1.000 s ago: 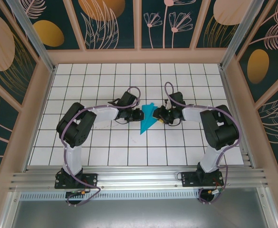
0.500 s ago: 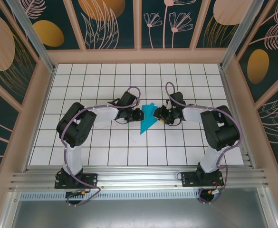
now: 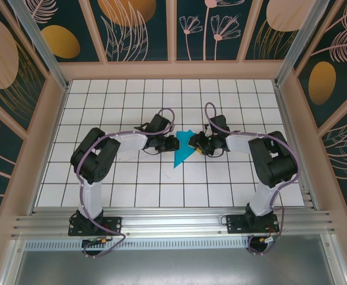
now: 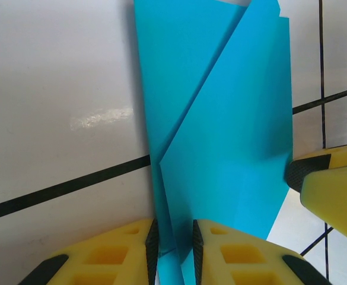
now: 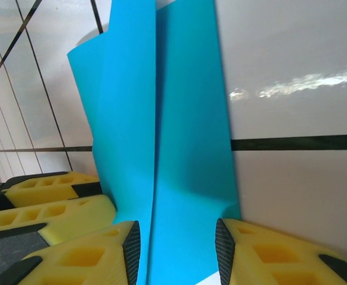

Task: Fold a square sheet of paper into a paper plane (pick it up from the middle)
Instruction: Turn over the paper at the center of the table.

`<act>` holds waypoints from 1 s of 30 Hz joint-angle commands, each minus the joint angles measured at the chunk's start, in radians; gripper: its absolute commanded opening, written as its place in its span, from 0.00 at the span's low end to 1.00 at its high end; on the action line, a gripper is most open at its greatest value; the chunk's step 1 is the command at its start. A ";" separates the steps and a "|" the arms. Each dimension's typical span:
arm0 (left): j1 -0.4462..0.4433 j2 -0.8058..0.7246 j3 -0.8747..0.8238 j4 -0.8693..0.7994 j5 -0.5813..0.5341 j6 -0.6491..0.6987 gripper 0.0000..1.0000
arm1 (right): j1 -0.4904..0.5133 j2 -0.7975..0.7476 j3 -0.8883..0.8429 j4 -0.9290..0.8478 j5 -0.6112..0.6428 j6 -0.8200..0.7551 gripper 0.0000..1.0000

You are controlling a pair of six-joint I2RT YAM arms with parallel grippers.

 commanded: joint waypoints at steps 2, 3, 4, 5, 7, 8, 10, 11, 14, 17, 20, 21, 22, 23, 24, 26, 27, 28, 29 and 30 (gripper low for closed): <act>-0.017 0.042 -0.012 -0.008 0.059 -0.019 0.26 | 0.004 0.007 0.020 0.031 -0.034 0.010 0.42; -0.018 0.040 -0.015 -0.007 0.059 -0.019 0.26 | 0.002 0.005 0.019 0.038 -0.038 0.008 0.42; -0.018 0.038 -0.016 -0.007 0.056 -0.019 0.26 | -0.001 0.003 0.019 0.035 -0.041 0.006 0.42; -0.018 0.037 -0.017 -0.006 0.054 -0.020 0.26 | -0.004 -0.005 0.019 0.023 -0.031 0.000 0.42; -0.017 0.032 -0.020 -0.004 0.050 -0.024 0.26 | -0.014 -0.029 0.016 -0.010 0.013 -0.016 0.43; -0.018 0.030 -0.022 -0.001 0.051 -0.027 0.26 | -0.020 -0.040 0.020 -0.038 0.037 -0.028 0.43; -0.018 0.025 -0.026 0.005 0.052 -0.037 0.25 | -0.027 -0.047 0.034 -0.095 0.074 -0.053 0.43; -0.018 0.022 -0.029 0.009 0.053 -0.041 0.25 | -0.029 -0.051 0.037 -0.119 0.087 -0.060 0.43; -0.023 0.014 -0.038 0.020 0.051 -0.055 0.26 | -0.029 -0.070 0.015 -0.122 0.094 -0.057 0.43; -0.024 0.015 -0.040 0.026 0.049 -0.061 0.26 | -0.028 -0.071 -0.009 -0.107 0.080 -0.044 0.43; -0.024 0.020 -0.039 0.026 0.048 -0.061 0.26 | -0.027 -0.055 -0.020 -0.079 0.056 -0.029 0.43; -0.023 0.021 -0.036 0.025 0.049 -0.060 0.26 | -0.025 -0.049 -0.024 -0.068 0.045 -0.022 0.43; -0.023 0.023 -0.035 0.025 0.050 -0.060 0.26 | -0.023 -0.044 -0.023 -0.062 0.038 -0.023 0.43; -0.023 0.024 -0.034 0.025 0.051 -0.060 0.26 | -0.020 -0.036 -0.021 -0.061 0.040 -0.024 0.43; -0.023 0.025 -0.034 0.025 0.051 -0.060 0.26 | -0.019 -0.027 -0.022 -0.061 0.044 -0.024 0.44; -0.023 0.028 -0.034 0.026 0.054 -0.060 0.26 | -0.017 -0.003 -0.021 -0.057 0.035 -0.019 0.44; -0.023 0.029 -0.034 0.026 0.055 -0.061 0.26 | -0.016 0.004 -0.022 -0.049 0.029 -0.016 0.43; -0.024 0.029 -0.034 0.026 0.057 -0.060 0.26 | -0.014 0.008 -0.024 -0.042 0.025 -0.012 0.43; -0.023 0.029 -0.035 0.026 0.058 -0.060 0.26 | -0.014 0.011 -0.026 -0.032 0.017 -0.009 0.43; -0.024 0.029 -0.035 0.028 0.061 -0.061 0.26 | -0.013 0.012 -0.024 -0.025 0.006 -0.007 0.43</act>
